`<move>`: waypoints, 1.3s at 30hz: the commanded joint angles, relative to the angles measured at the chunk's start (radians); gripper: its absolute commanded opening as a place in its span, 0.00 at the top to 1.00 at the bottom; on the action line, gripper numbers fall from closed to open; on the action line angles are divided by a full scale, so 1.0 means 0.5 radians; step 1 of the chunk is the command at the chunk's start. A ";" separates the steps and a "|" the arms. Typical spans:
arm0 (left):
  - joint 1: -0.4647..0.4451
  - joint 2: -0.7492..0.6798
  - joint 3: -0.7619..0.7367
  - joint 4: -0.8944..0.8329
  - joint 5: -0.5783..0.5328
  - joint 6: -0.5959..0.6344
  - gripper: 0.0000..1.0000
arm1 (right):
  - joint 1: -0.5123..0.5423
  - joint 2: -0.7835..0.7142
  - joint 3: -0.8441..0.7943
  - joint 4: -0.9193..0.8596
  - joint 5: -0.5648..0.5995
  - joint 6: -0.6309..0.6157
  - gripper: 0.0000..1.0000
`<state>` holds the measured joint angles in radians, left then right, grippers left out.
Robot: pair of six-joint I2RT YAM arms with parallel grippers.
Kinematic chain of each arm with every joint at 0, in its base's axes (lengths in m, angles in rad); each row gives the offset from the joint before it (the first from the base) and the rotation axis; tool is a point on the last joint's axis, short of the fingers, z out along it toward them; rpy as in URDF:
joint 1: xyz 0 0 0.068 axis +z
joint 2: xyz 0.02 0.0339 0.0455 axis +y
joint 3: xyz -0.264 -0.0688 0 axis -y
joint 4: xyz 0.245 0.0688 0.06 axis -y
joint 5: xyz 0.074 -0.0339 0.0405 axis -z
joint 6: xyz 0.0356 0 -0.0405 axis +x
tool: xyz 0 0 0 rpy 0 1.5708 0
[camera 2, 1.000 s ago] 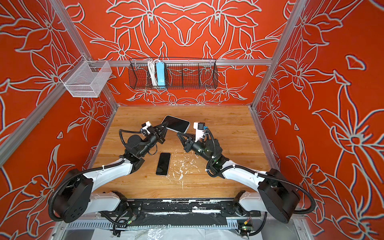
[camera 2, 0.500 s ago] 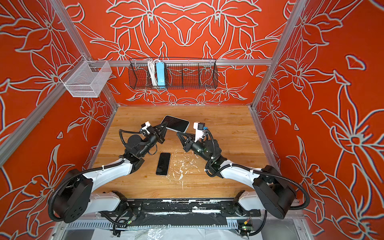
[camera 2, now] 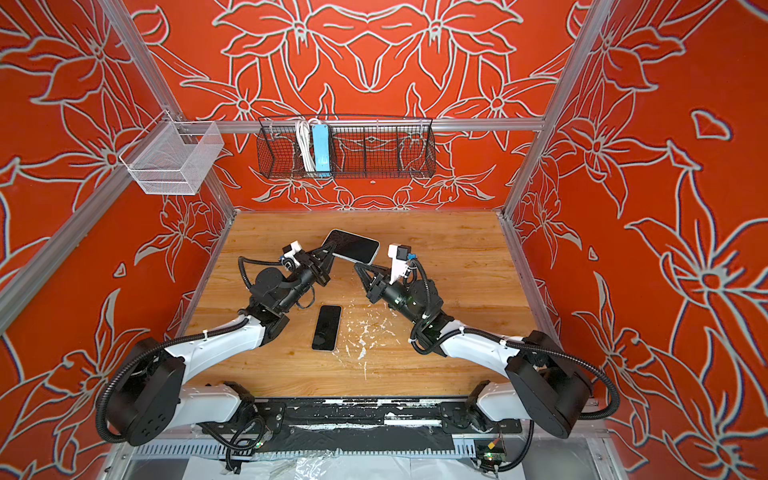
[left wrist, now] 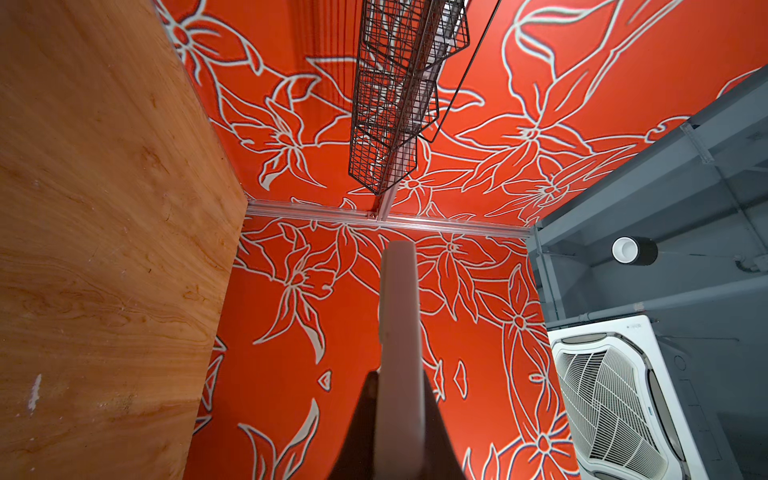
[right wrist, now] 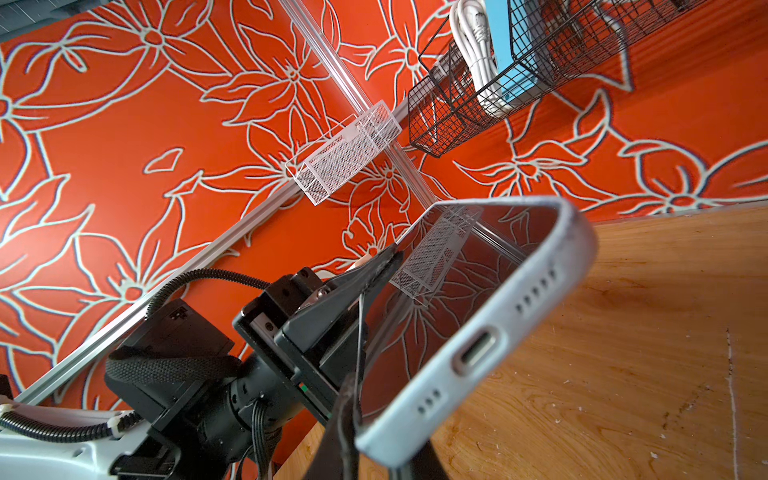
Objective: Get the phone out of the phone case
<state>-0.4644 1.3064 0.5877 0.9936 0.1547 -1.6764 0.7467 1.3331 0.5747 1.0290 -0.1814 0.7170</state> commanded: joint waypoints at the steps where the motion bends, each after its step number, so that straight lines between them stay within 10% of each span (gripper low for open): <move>1: -0.034 -0.064 0.194 0.591 0.143 -0.157 1.00 | -0.017 0.056 -0.096 -0.395 0.174 -0.002 0.84; 18: -0.047 -0.048 0.181 0.581 0.160 -0.031 1.00 | 0.010 -0.156 -0.163 -0.485 0.168 -0.010 0.82; 27: -0.044 -0.063 0.161 0.396 0.205 0.399 1.00 | -0.008 -0.531 -0.150 -0.672 -0.199 0.117 0.50; 39: -0.044 -0.064 0.162 0.261 0.261 0.695 1.00 | -0.070 -0.600 -0.105 -0.456 -0.229 0.431 0.47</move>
<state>-0.4847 1.3025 0.6559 1.0840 0.2710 -1.3857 0.7212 1.0233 0.5056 0.7322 -0.2752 0.8696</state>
